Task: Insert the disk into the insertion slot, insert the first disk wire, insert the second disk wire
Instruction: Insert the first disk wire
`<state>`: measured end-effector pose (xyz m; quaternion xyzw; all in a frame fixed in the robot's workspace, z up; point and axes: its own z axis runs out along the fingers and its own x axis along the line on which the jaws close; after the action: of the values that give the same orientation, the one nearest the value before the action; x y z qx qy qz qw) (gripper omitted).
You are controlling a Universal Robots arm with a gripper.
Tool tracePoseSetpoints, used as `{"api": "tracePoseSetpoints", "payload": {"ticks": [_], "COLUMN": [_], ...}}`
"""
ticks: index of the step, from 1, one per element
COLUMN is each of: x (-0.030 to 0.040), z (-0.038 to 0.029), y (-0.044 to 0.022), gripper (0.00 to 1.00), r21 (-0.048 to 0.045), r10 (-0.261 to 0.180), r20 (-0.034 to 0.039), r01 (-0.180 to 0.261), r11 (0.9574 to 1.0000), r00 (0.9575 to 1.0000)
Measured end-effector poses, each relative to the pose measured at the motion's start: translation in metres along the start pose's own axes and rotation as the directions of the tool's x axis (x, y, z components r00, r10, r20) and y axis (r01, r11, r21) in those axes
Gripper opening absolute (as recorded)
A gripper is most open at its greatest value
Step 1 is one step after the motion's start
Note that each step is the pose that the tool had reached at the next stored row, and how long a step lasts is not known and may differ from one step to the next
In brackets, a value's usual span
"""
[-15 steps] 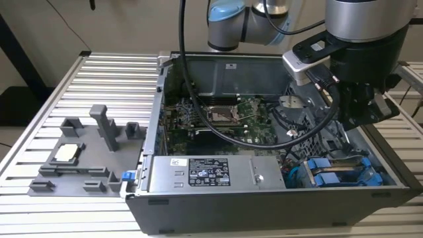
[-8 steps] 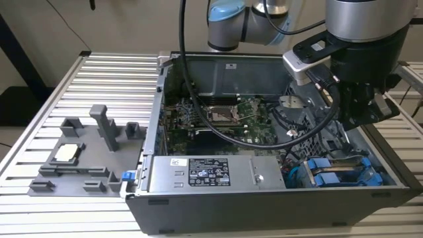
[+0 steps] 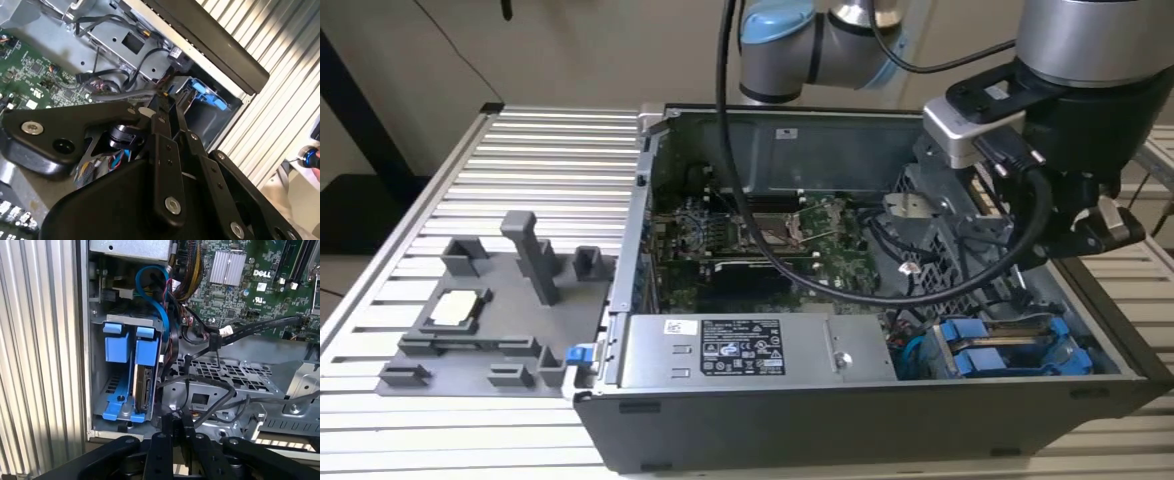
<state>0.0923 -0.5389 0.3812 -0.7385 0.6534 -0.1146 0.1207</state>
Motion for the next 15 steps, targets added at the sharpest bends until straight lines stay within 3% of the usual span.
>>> {"api": "tracePoseSetpoints", "payload": {"ticks": [6, 8, 13, 15], "x": [0.0032, 0.0047, 0.0052, 0.0099], "z": [0.0055, 0.0063, 0.0062, 0.0064], "y": [-0.0137, -0.0157, -0.0158, -0.0155], "gripper": [0.19, 0.19, 0.19, 0.19], "r21": [-0.0844, -0.0921, -0.0927, -0.0957], "r10": [0.003, 0.004, 0.004, 0.005], "r20": [0.0097, 0.0122, 0.0132, 0.0161], "r01": [-0.002, -0.002, -0.003, -0.003], "r11": [0.9964, 0.9957, 0.9957, 0.9954], "r00": [0.9999, 0.9999, 0.9999, 0.9999]}}
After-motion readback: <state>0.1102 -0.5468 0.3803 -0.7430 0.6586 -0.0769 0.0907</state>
